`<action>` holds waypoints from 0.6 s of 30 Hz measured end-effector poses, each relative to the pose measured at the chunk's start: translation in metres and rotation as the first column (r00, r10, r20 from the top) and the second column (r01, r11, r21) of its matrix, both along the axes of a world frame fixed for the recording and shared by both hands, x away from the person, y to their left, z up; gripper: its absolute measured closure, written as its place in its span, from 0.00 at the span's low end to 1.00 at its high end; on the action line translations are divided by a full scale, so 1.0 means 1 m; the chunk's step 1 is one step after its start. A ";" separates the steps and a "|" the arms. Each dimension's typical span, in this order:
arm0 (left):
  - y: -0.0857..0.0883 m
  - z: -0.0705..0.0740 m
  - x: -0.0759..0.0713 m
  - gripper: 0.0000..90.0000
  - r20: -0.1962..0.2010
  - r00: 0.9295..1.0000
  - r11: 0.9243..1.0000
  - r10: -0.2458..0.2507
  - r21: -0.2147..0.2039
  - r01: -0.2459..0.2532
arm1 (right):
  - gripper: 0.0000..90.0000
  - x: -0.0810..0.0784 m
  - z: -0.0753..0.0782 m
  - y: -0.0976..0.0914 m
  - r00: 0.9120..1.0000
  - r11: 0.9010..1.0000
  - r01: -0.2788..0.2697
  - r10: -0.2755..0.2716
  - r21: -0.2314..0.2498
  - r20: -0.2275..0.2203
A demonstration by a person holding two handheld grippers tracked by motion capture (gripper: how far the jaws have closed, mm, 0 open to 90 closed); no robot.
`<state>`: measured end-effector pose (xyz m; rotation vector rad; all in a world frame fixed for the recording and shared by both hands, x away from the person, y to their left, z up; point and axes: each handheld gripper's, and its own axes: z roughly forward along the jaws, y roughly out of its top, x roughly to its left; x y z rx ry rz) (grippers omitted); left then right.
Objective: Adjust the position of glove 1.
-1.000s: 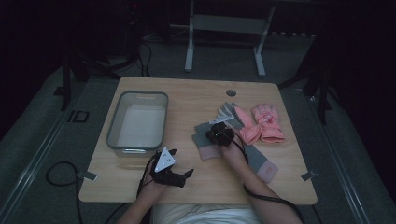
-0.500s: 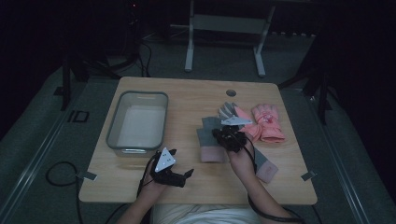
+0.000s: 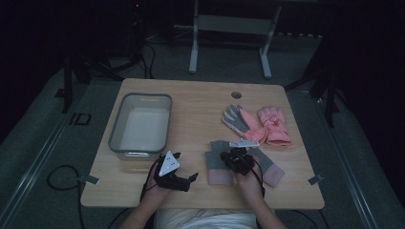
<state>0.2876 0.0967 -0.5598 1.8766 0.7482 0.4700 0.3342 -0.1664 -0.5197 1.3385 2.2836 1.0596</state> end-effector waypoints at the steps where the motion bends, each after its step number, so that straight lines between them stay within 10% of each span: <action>1: 0.000 0.000 0.000 0.00 0.000 1.000 1.000 0.000 0.001 0.000 | 0.96 0.001 -0.003 -0.001 1.000 1.000 0.005 -0.005 0.001 -0.005; 12: 0.000 0.000 0.000 0.00 -0.001 1.000 1.000 -0.002 0.005 0.002 | 0.93 0.011 -0.029 -0.003 0.999 1.000 0.017 -0.017 -0.012 -0.035; 18: 0.000 0.000 0.000 0.00 -0.001 1.000 1.000 -0.002 0.003 0.002 | 0.83 0.012 -0.019 -0.008 1.000 1.000 0.006 -0.006 -0.015 -0.005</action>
